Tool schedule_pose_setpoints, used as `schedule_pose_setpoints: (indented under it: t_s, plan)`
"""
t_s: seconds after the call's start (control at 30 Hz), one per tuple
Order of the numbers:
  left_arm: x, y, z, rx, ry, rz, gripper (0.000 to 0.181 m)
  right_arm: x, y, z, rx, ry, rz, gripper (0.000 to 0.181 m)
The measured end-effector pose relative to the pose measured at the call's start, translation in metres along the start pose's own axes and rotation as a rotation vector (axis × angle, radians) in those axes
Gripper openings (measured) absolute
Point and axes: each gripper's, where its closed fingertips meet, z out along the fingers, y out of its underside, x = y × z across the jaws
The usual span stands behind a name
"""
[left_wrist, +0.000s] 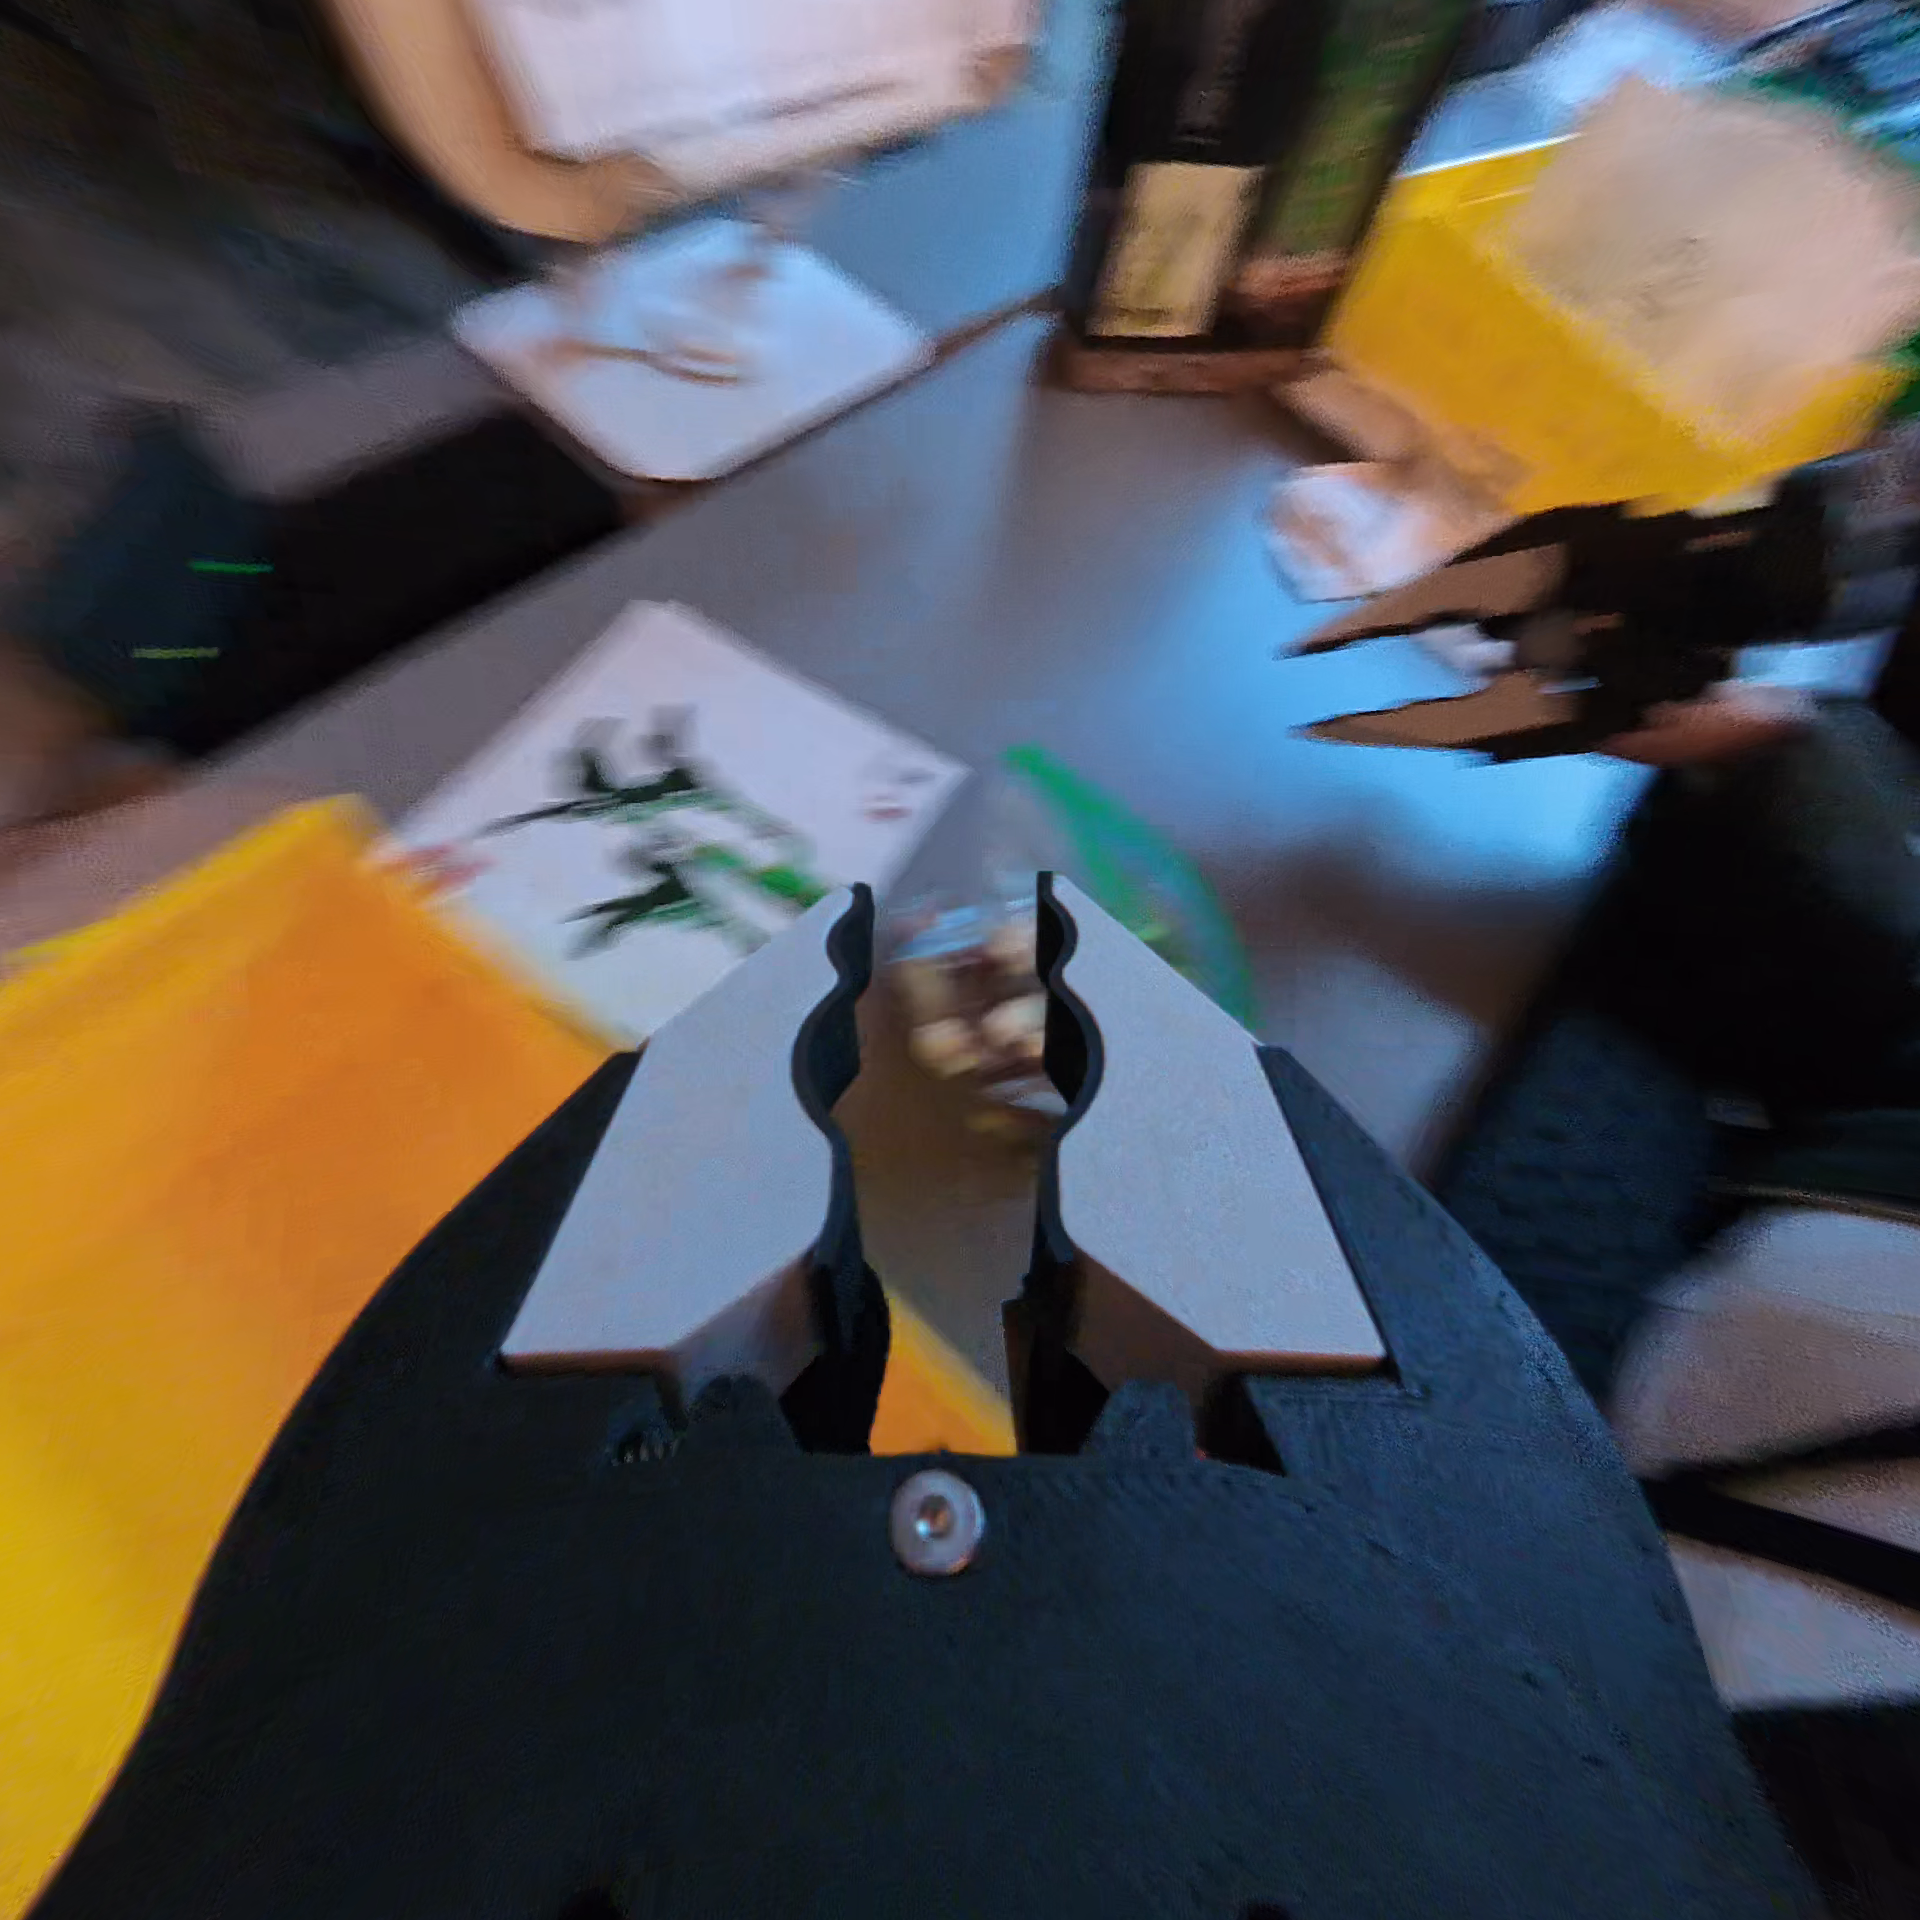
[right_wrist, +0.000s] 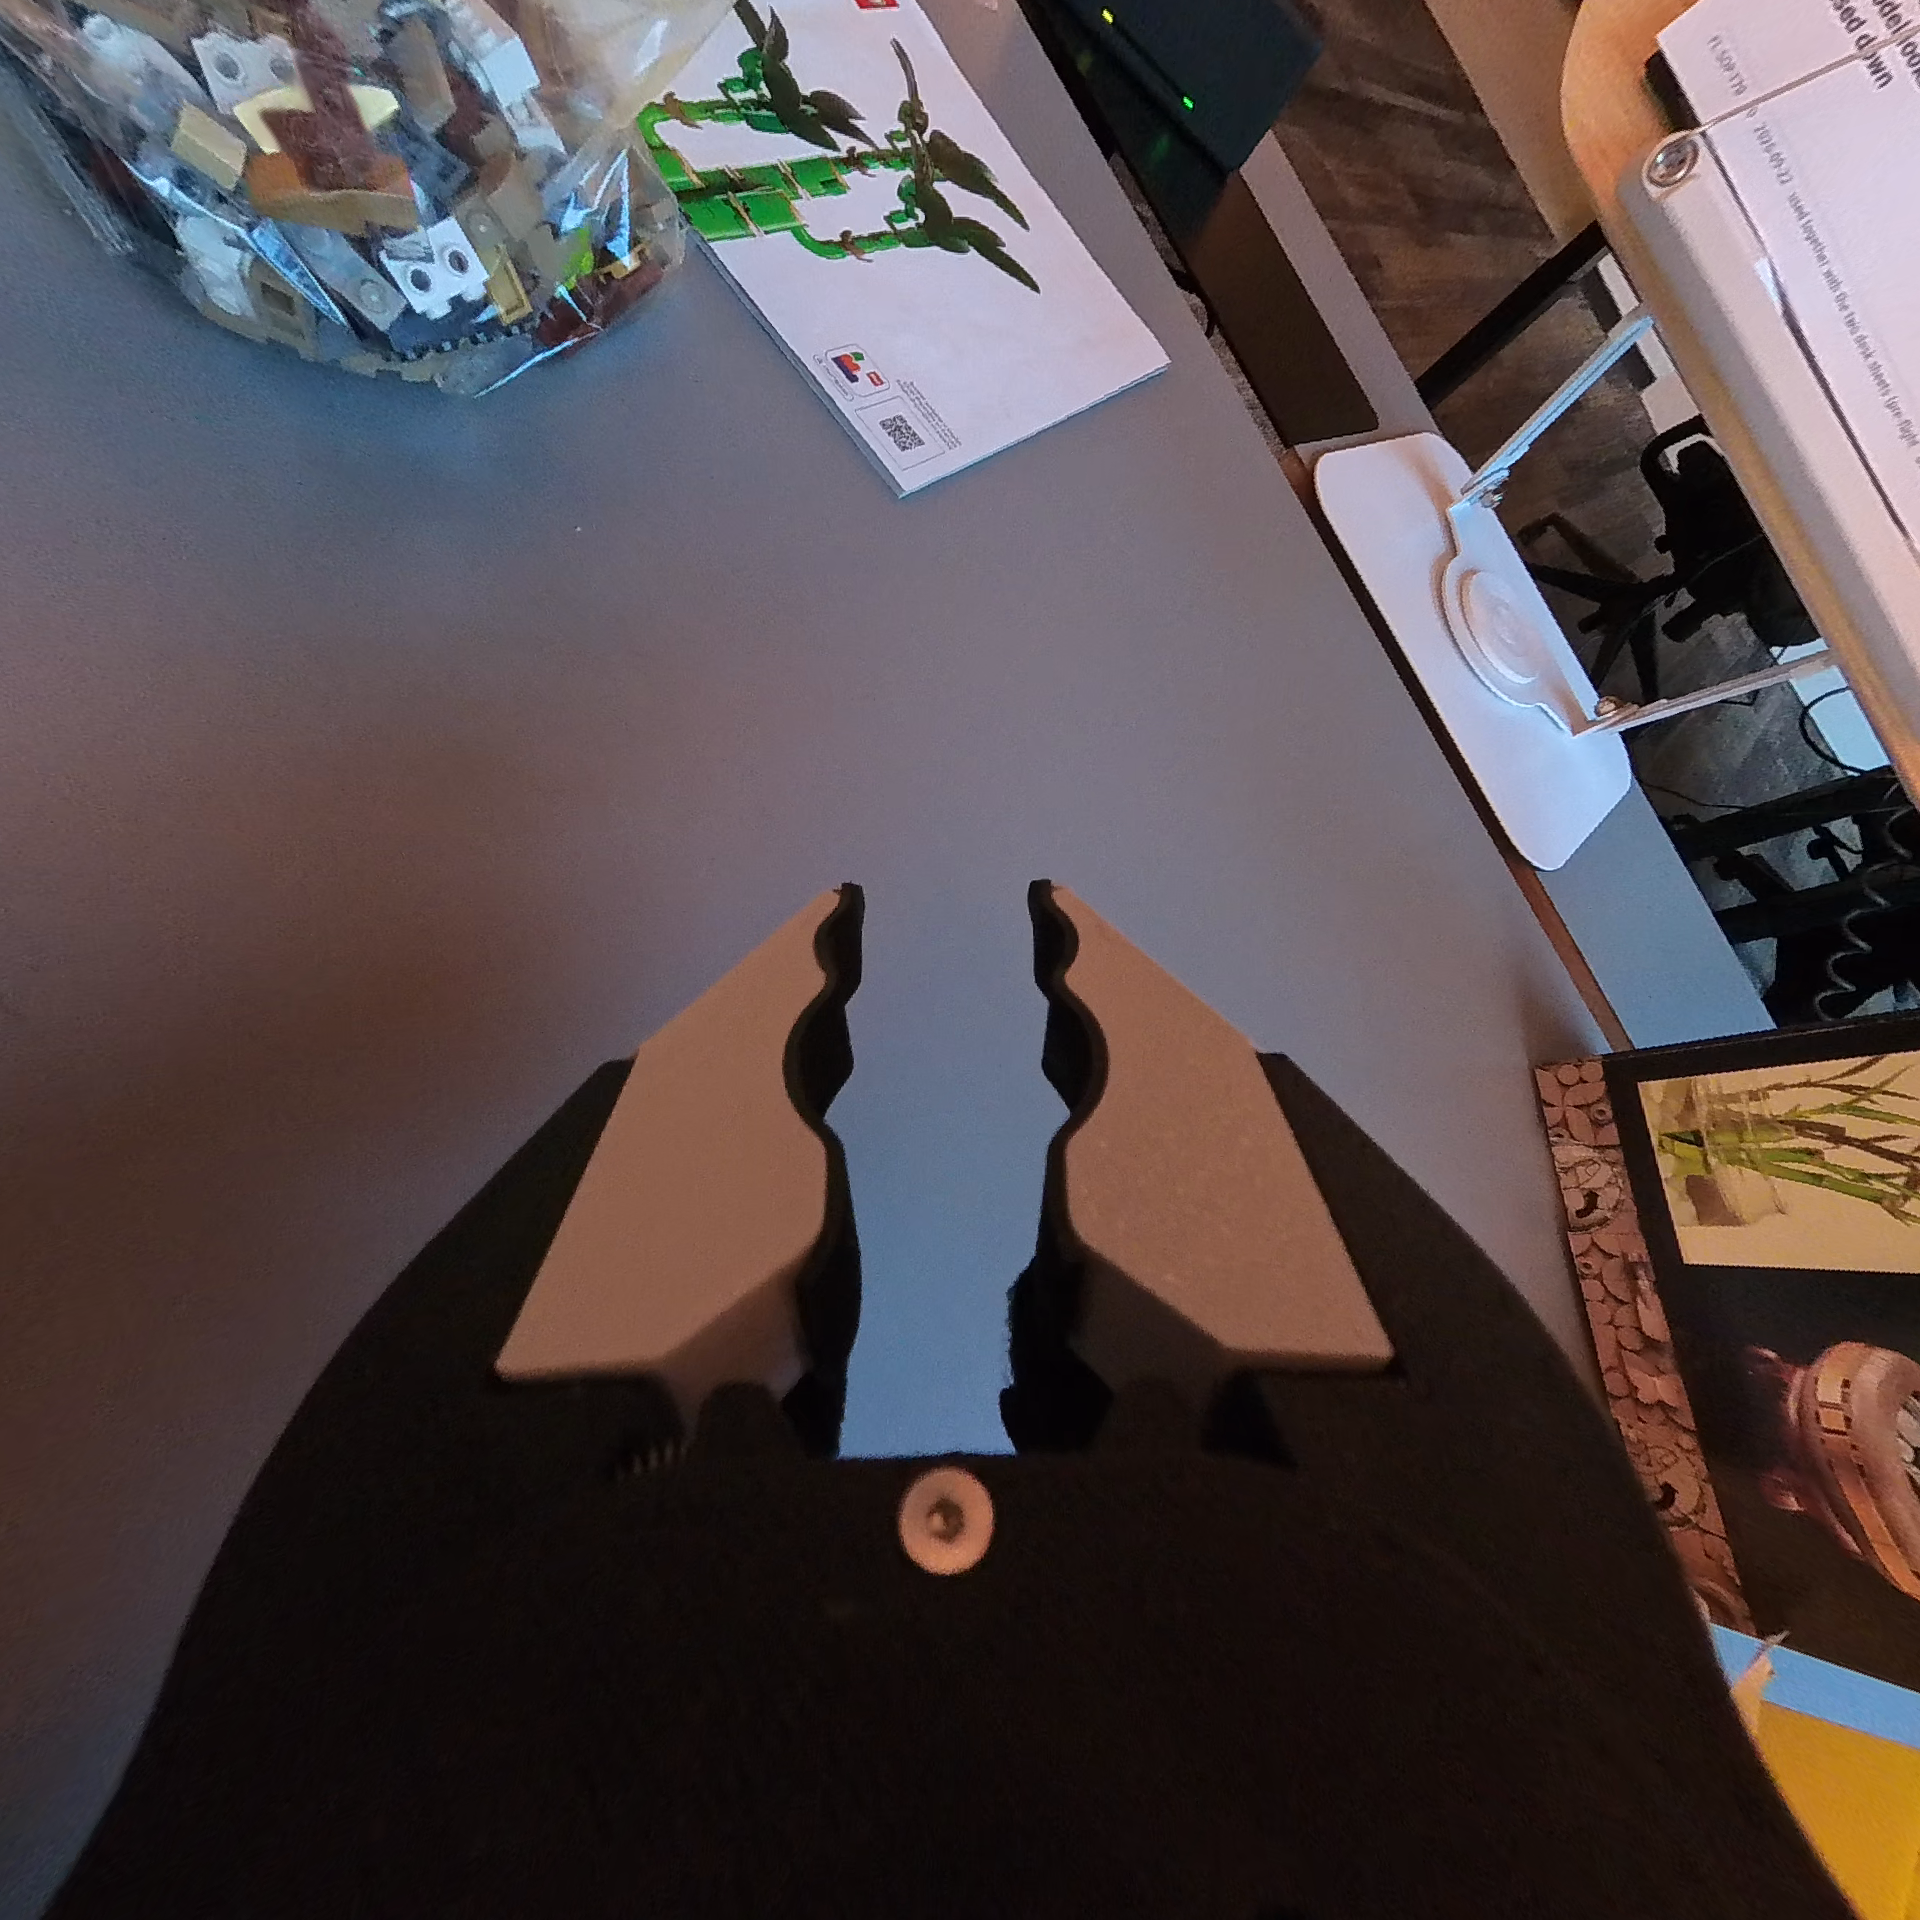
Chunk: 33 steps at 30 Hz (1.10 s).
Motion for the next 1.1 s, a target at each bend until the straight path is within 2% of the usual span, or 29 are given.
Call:
schedule_pose_setpoints:
  t_s: [0.07,0.1,0.17,0.23,0.3,0.43,0.5,0.6,0.67,0.9,1.0,1.1]
  plan:
    - [-0.049,0.016,-0.040,-0.028,-0.290,0.078,0.029,0.000,-0.001,0.000,0.004,0.000,0.001,0.032]
    - [-0.070,0.032,-0.058,-0.072,-0.410,0.091,0.030,0.000,-0.002,0.000,0.005,-0.001,0.000,0.032]
    - [-0.100,0.077,-0.082,-0.217,-0.551,0.074,0.022,-0.001,-0.002,0.000,0.003,-0.001,-0.006,0.032]
    - [-0.116,0.122,-0.091,-0.400,-0.586,-0.018,0.021,-0.002,-0.003,0.000,0.002,-0.002,-0.011,0.032]
    - [-0.116,0.160,-0.086,-0.528,-0.521,-0.140,0.020,-0.002,-0.002,0.000,-0.001,0.000,-0.010,0.032]
    - [-0.125,0.204,-0.080,-0.624,-0.456,-0.377,0.029,0.000,0.000,0.000,-0.002,0.001,0.003,0.032]
    - [-0.125,0.216,-0.077,-0.626,-0.406,-0.514,0.038,0.000,0.000,0.001,-0.003,0.000,0.006,0.032]
    - [-0.125,0.227,-0.071,-0.627,-0.335,-0.686,0.037,-0.001,0.000,0.001,-0.006,-0.003,0.000,0.032]
    - [-0.127,0.233,-0.069,-0.642,-0.324,-0.729,0.034,-0.002,0.000,0.001,-0.010,-0.003,-0.005,0.032]
    - [-0.136,0.232,-0.070,-0.667,-0.410,-0.637,0.032,-0.005,0.003,0.003,-0.026,-0.015,-0.012,0.032]
    - [-0.141,0.241,-0.079,-0.729,-0.478,-0.627,0.040,-0.006,0.004,0.004,-0.034,-0.018,-0.017,0.032]
    - [-0.144,0.245,-0.079,-0.744,-0.492,-0.628,0.036,-0.007,0.004,0.004,-0.037,-0.022,-0.022,0.032]
